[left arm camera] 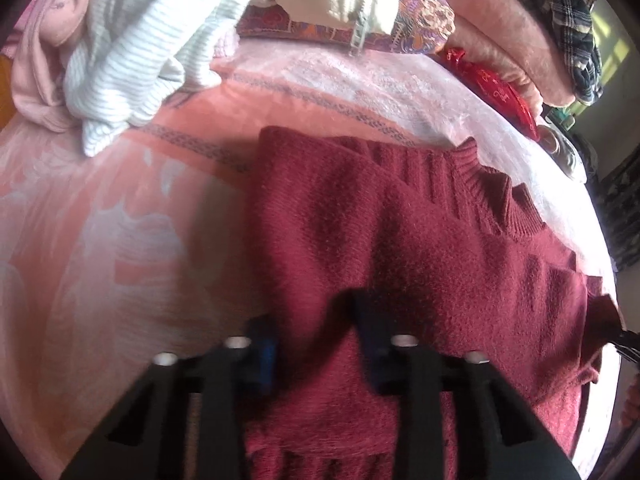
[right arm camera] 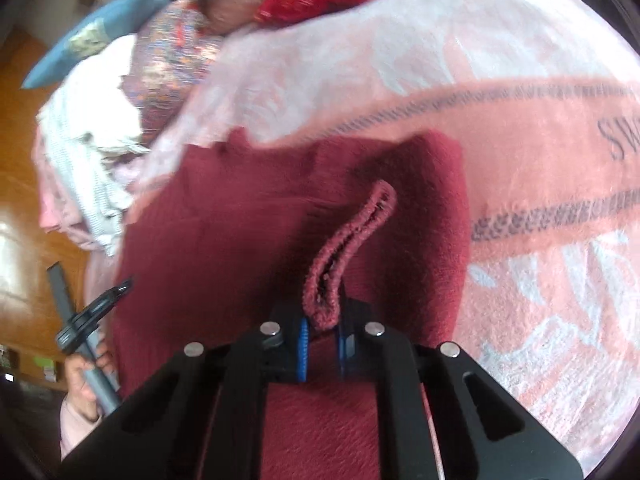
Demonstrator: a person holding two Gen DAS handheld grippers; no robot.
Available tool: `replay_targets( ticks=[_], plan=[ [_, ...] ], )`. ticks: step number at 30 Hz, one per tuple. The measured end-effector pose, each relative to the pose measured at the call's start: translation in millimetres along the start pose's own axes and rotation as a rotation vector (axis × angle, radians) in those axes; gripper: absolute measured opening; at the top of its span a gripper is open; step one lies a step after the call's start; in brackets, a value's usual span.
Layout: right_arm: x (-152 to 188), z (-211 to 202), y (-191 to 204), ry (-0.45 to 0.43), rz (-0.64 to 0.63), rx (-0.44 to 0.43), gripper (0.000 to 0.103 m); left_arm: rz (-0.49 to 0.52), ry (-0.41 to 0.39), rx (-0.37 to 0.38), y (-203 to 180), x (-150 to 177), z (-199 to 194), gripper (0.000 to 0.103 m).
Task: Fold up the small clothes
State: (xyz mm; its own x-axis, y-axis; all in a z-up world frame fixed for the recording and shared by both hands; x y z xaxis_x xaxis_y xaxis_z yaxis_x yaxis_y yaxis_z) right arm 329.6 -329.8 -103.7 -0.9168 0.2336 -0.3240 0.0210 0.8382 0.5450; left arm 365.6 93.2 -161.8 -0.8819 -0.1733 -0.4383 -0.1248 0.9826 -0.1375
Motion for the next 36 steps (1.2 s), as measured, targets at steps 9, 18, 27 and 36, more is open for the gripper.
replay_targets(
  ticks=[9,18,27,36],
  plan=[
    [25,26,-18,0.106,-0.051,0.130,0.024,-0.004,-0.028,-0.032,21,-4,-4,0.011],
    [4,24,-22,0.081,0.000,0.093,0.037,-0.020,-0.023,0.003,13,-10,-10,0.041],
    [8,33,-21,0.077,-0.069,0.216,0.011,-0.015,-0.038,-0.065,22,-7,5,0.027],
    [53,-12,-2,0.110,-0.011,0.184,0.024,-0.021,-0.045,-0.065,25,2,-38,0.048]
  ],
)
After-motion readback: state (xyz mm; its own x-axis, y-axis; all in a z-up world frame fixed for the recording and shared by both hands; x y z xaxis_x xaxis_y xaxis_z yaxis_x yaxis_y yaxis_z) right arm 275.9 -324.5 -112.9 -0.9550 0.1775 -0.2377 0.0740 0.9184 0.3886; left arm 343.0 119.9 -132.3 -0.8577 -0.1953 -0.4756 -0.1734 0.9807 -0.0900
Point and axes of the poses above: each gripper's, at about its wrist camera, not at the fingertips, and z roughly the way its jaws point, y to its left, x to its underside, the point moved 2 cm from there along z, roughly the way its jaws point, and after that the axes turned 5 degrees about -x, right-handed, at the moved point
